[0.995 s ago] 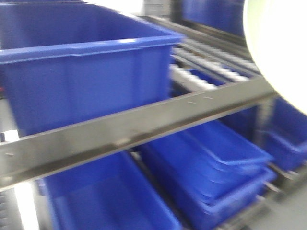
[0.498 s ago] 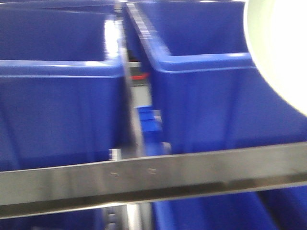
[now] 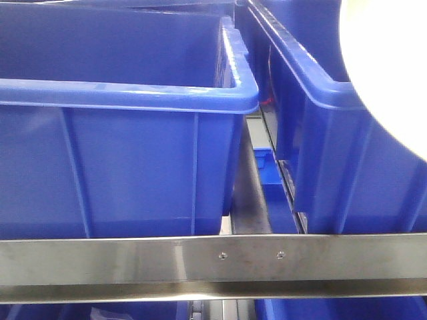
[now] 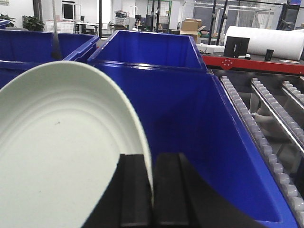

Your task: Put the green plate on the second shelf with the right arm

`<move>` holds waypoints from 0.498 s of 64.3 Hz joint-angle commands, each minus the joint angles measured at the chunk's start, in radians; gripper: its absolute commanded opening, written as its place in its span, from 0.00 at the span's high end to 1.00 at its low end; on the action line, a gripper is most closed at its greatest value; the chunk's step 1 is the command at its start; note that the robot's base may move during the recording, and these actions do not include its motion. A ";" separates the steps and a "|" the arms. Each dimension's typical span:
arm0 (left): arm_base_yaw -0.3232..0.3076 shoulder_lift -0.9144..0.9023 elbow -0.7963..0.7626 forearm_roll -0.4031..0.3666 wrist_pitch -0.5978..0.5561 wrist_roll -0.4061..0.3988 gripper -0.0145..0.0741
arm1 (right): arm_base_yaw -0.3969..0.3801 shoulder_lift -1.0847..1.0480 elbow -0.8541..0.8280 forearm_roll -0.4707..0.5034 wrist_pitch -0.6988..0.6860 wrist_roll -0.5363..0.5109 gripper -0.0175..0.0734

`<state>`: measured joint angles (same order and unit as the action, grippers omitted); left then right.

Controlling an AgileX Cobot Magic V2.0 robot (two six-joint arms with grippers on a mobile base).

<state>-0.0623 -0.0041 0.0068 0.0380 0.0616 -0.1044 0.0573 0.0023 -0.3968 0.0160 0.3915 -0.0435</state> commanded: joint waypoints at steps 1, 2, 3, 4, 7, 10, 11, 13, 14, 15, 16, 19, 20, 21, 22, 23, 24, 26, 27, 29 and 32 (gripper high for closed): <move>0.000 -0.017 0.041 -0.003 -0.082 -0.004 0.69 | -0.006 0.015 -0.031 0.004 -0.114 0.007 0.78; 0.000 -0.017 0.041 -0.003 -0.082 -0.004 0.69 | -0.006 0.015 -0.031 0.004 -0.114 0.007 0.78; 0.000 -0.017 0.041 -0.003 -0.082 -0.004 0.69 | -0.006 0.015 -0.031 0.004 -0.114 0.007 0.78; 0.000 -0.017 0.041 -0.003 -0.082 -0.004 0.69 | -0.006 0.015 -0.031 0.004 -0.114 0.007 0.78; 0.000 -0.017 0.041 -0.003 -0.082 -0.004 0.69 | -0.006 0.015 -0.031 0.004 -0.114 0.007 0.78; 0.000 -0.017 0.041 -0.003 -0.082 -0.004 0.69 | -0.006 0.015 -0.031 0.004 -0.114 0.007 0.78; 0.000 -0.017 0.041 -0.003 -0.082 -0.004 0.69 | -0.006 0.015 -0.031 0.004 -0.114 0.007 0.78; 0.000 -0.017 0.041 -0.003 -0.082 -0.004 0.69 | -0.006 0.015 -0.031 0.004 -0.114 0.007 0.78; 0.000 -0.017 0.041 -0.003 -0.082 -0.004 0.69 | -0.006 0.015 -0.031 0.004 -0.114 0.007 0.78; 0.000 -0.017 0.041 -0.003 -0.082 -0.004 0.69 | -0.006 0.015 -0.031 0.004 -0.114 0.007 0.78; 0.000 -0.017 0.041 -0.003 -0.082 -0.004 0.69 | -0.006 0.015 -0.031 0.004 -0.114 0.007 0.78; 0.000 -0.017 0.041 -0.003 -0.082 -0.004 0.69 | -0.006 0.015 -0.031 0.004 -0.114 0.007 0.78; 0.000 -0.017 0.041 -0.003 -0.082 -0.004 0.69 | -0.006 0.015 -0.031 0.004 -0.114 0.007 0.78; 0.000 -0.017 0.041 -0.003 -0.082 -0.004 0.69 | -0.006 0.015 -0.031 0.004 -0.114 0.007 0.78; 0.000 -0.017 0.041 -0.003 -0.082 -0.004 0.69 | -0.006 0.015 -0.031 0.004 -0.114 0.007 0.78; 0.000 -0.017 0.041 -0.003 -0.082 -0.004 0.69 | -0.006 0.015 -0.031 0.004 -0.114 0.007 0.78; 0.000 -0.017 0.041 -0.003 -0.082 -0.004 0.69 | -0.006 0.015 -0.031 0.004 -0.114 0.007 0.78; 0.000 -0.017 0.041 -0.003 -0.082 -0.004 0.69 | -0.006 0.015 -0.031 0.004 -0.114 0.007 0.78; 0.000 -0.017 0.041 -0.003 -0.082 -0.004 0.69 | -0.006 0.015 -0.031 0.004 -0.114 0.007 0.78; 0.000 -0.017 0.041 -0.003 -0.082 -0.004 0.69 | -0.006 0.015 -0.031 0.004 -0.114 0.007 0.78; 0.000 -0.017 0.041 -0.003 -0.082 -0.004 0.69 | -0.006 0.015 -0.031 0.004 -0.119 0.007 0.78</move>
<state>-0.0623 -0.0041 0.0068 0.0380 0.0616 -0.1044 0.0573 0.0023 -0.3968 0.0160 0.3915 -0.0435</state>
